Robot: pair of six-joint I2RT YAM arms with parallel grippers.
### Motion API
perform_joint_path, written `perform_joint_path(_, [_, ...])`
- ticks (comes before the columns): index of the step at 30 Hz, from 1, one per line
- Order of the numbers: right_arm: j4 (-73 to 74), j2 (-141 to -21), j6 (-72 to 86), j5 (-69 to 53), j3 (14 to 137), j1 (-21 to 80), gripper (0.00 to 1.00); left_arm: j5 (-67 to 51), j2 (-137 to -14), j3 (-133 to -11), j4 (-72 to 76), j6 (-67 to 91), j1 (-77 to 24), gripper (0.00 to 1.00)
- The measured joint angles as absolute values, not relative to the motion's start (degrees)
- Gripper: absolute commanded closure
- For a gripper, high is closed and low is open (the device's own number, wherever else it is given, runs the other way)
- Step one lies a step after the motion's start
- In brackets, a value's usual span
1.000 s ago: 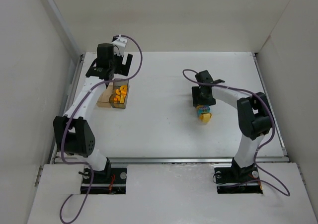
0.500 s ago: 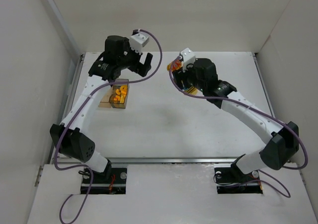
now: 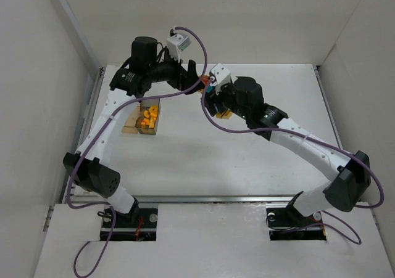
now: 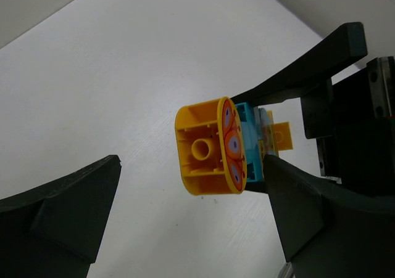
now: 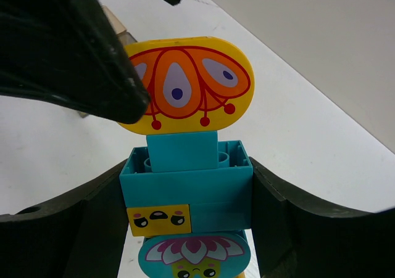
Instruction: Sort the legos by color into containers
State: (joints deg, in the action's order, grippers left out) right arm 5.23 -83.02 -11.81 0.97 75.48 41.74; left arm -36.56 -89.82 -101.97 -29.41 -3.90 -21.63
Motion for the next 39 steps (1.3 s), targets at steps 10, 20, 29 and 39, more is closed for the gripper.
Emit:
perform_joint_path(10, [5.15,-82.81,-11.07,1.58,74.81,44.10,1.00,-41.01,-91.35,-100.62,-28.45,-0.10,-20.93,0.60])
perform_joint_path(20, [4.84,-82.81,-10.39,3.84,72.64,44.34,1.00,-38.87,-91.70,-100.09,-29.41,-0.19,-21.26,1.00])
perform_joint_path(29, [3.90,-83.72,-7.11,5.45,67.09,44.31,1.00,-34.13,-91.81,-100.12,-30.20,-0.19,-20.49,1.00])
perform_joint_path(39, [10.85,-100.01,3.09,2.24,72.20,36.32,0.96,-22.11,-91.79,-100.01,-30.50,-0.34,-19.35,1.00])
